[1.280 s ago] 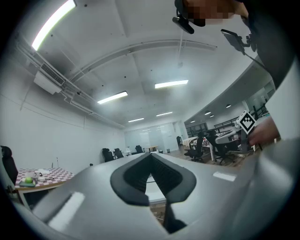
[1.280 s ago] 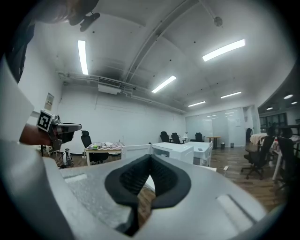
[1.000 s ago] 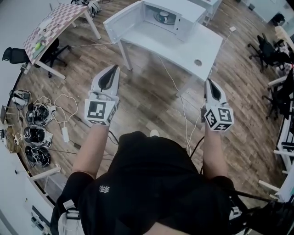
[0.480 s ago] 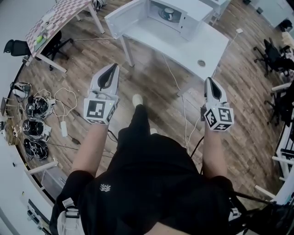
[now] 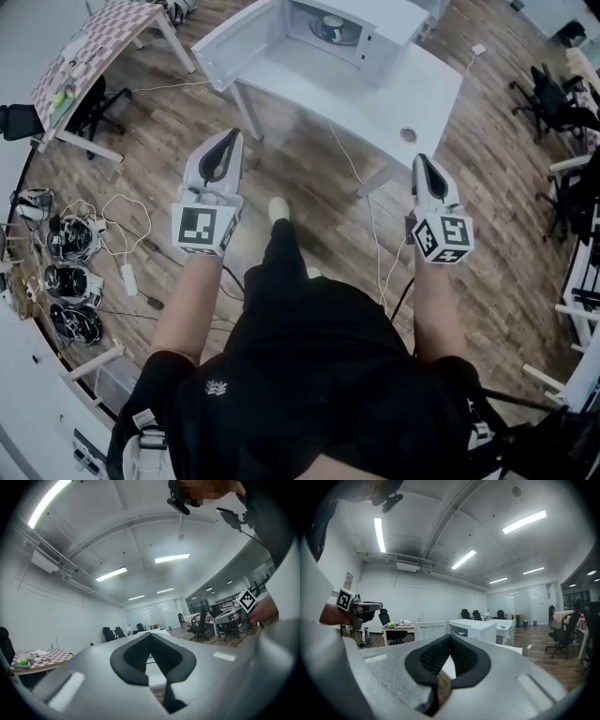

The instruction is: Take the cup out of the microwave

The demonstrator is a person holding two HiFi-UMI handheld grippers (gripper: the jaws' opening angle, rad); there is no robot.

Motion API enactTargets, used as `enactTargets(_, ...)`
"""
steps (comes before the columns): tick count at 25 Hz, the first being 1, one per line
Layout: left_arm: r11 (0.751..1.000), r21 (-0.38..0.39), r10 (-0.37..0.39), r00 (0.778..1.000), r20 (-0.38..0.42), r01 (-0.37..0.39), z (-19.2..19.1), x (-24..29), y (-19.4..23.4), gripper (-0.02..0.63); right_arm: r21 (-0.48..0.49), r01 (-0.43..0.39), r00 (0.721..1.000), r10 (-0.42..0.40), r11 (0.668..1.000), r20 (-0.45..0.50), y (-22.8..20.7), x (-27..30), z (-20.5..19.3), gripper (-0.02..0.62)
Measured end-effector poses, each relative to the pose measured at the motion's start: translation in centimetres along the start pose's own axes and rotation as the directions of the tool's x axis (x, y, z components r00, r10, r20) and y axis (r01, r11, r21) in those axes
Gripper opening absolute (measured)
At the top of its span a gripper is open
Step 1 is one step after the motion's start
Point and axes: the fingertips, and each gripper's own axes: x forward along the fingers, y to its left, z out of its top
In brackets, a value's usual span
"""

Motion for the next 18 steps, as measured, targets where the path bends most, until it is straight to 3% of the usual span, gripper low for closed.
enactTargets(18,0.999,-0.007,-0.046,0.999,0.009,0.046,-2.6,14.3,13.3,0.007,0.013,0.029,0.999,-0.029,0.999,-0.018,-0.6,19.1,3.4,0.0)
